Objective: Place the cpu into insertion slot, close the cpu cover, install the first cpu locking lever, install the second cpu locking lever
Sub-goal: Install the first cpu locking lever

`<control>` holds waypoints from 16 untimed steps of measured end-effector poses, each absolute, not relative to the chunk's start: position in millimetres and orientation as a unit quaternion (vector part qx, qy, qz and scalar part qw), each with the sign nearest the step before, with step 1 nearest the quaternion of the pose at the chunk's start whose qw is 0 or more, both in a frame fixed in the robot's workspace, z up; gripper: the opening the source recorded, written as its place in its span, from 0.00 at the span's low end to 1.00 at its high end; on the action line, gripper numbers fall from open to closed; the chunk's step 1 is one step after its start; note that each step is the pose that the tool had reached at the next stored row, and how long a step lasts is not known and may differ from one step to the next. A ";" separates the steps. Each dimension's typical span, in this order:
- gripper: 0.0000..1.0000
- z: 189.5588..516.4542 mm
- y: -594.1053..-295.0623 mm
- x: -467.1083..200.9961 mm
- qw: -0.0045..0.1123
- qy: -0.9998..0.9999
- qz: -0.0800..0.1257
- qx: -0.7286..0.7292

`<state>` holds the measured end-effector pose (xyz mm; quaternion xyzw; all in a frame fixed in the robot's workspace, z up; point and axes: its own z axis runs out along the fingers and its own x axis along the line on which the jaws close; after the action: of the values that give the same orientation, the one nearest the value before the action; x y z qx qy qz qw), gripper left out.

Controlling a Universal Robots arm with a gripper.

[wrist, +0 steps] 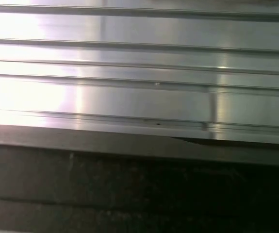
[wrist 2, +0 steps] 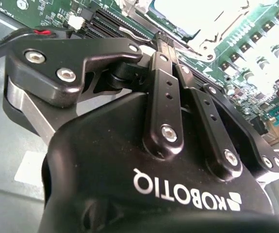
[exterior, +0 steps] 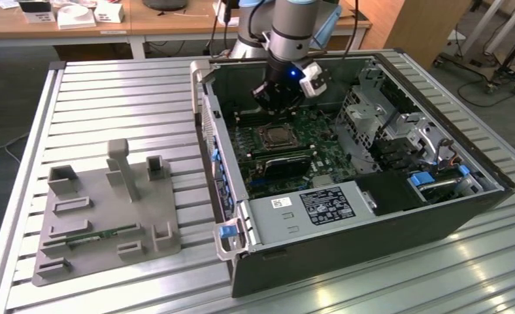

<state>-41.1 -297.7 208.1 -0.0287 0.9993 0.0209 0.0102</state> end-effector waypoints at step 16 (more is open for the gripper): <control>0.11 198.8 -296.2 -29.6 0.010 0.999 0.021 -0.029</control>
<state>-29.6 -296.2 198.8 -0.0287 0.9993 0.0207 0.0101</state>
